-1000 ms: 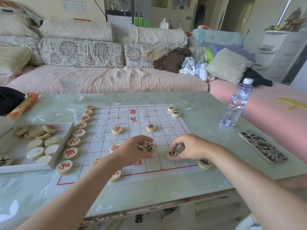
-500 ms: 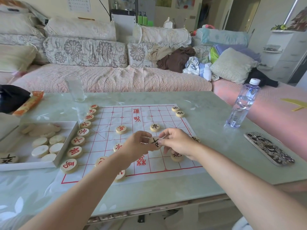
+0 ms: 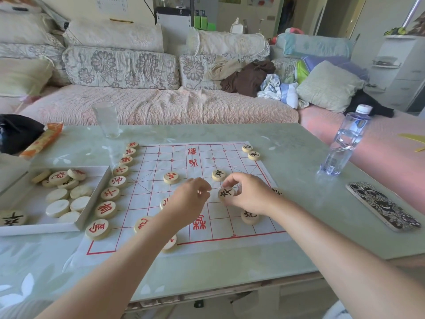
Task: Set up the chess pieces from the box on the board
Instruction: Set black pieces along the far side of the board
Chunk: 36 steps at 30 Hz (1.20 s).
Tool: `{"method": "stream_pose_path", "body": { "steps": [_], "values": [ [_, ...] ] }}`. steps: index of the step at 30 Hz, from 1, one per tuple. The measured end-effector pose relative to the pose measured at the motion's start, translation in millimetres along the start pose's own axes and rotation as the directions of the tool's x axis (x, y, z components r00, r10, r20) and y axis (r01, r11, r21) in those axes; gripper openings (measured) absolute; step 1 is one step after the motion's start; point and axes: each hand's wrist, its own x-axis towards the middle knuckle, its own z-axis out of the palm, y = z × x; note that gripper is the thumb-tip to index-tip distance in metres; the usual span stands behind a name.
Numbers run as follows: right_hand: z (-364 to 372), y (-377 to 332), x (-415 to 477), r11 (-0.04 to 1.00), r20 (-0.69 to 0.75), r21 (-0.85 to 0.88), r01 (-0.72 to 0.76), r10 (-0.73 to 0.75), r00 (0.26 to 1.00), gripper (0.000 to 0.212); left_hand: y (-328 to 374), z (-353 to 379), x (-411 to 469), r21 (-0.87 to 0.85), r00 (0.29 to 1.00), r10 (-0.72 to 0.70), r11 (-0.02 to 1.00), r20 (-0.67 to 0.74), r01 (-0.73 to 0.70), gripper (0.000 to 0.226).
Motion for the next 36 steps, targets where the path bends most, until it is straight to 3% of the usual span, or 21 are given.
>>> {"method": "stream_pose_path", "body": {
  "steps": [2,5,14,19,27,36],
  "values": [
    [-1,7,3,0.993,-0.054,-0.113,-0.027,0.021,0.998,0.027,-7,-2,-1,0.254,0.987,0.155,0.954,0.039,-0.16,0.021],
    [3,12,5,0.987,-0.059,-0.149,-0.055,0.046,0.997,0.025,-18,-2,-1,0.446,0.963,0.212,0.855,0.167,-0.266,0.032],
    [11,1,8,0.939,0.0,-0.343,0.0,0.0,1.0,0.026,-23,-3,0,0.413,0.954,0.195,0.868,0.227,-0.276,0.036],
    [10,-21,10,0.94,0.027,-0.337,0.045,-0.038,0.999,0.021,-26,-10,0,0.358,0.96,0.231,0.893,0.155,-0.273,0.032],
    [48,-89,21,0.97,0.035,-0.174,0.169,-0.165,0.986,0.016,-53,-70,-10,0.362,0.981,0.19,0.918,-0.039,-0.163,0.033],
    [129,-193,58,0.943,0.158,-0.097,0.32,-0.302,0.94,0.021,-142,-162,-45,0.378,0.979,-0.044,0.918,-0.199,0.118,0.023]
  ]
}}
